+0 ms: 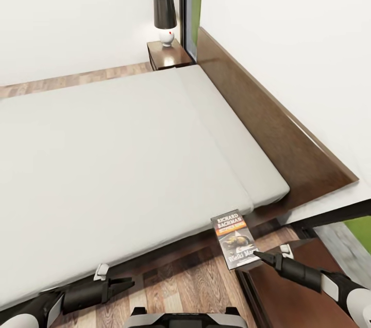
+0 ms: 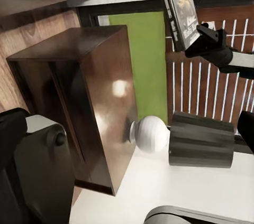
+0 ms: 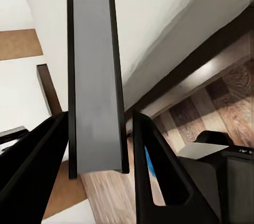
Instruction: In the bedroom, move the book from the bed onto either nightstand, and place the two sandals side by side next to the bed.
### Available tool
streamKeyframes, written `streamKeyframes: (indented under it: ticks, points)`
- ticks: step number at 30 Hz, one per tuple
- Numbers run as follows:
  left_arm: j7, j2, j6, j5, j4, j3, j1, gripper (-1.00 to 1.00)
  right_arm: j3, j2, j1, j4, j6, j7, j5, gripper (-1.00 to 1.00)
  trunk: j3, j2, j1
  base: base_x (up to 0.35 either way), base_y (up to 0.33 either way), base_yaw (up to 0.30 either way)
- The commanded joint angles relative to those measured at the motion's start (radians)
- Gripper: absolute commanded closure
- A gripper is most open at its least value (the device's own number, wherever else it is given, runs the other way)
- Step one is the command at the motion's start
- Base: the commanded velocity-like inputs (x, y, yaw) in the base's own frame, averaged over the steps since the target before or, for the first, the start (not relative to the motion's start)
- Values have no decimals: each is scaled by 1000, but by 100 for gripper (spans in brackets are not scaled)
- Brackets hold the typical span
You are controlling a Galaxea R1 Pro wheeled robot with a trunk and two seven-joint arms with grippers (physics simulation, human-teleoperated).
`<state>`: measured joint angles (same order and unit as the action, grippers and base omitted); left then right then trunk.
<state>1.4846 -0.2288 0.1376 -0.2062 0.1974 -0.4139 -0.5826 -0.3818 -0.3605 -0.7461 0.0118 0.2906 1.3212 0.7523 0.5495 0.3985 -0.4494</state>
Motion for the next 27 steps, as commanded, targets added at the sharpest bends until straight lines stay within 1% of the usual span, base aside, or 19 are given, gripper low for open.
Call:
streamKeyframes:
  ticks: [1,3,5,7,9,10,11,13,20,27]
  points:
    - [5,0,4,-10,-3,-9,0,-100,-6,0,-1,25,10,4,10,100,0,2,-1,0,0,0]
    - [4,0,-7,-10,-5,-9,0,-100,-6,0,-1,58,9,4,11,100,-4,2,-1,0,0,-12]
    - [2,0,-9,-10,-6,-8,0,-100,-6,0,-1,64,7,3,11,100,-7,2,-1,0,0,-39]
    - [-12,0,-11,-10,-7,-8,1,-100,-6,0,-1,67,-22,3,12,100,-10,2,-1,0,0,-61]
    - [-27,0,-11,-10,-10,-8,1,-100,-6,0,7,69,-88,3,12,100,-13,2,-1,0,0,-71]
    - [-29,0,-12,-10,-14,-8,1,-100,-6,0,11,69,-103,4,12,100,-15,2,-1,0,0,-75]
    - [-34,0,-12,-10,-30,-8,1,-100,-6,0,24,70,-137,4,13,100,-17,2,-1,0,0,-76]
    - [-37,0,-12,-10,-44,-8,1,-100,-6,0,36,70,-158,4,14,100,-20,2,-1,0,0,-65]
    - [-42,1,-12,-10,-54,-8,1,-100,-6,0,44,71,-171,1,15,100,-31,2,-1,0,0,-15]
    - [-62,2,-12,-10,-56,-8,1,-100,-6,0,45,71,-171,4,15,100,-43,2,-1,0,0,-1]
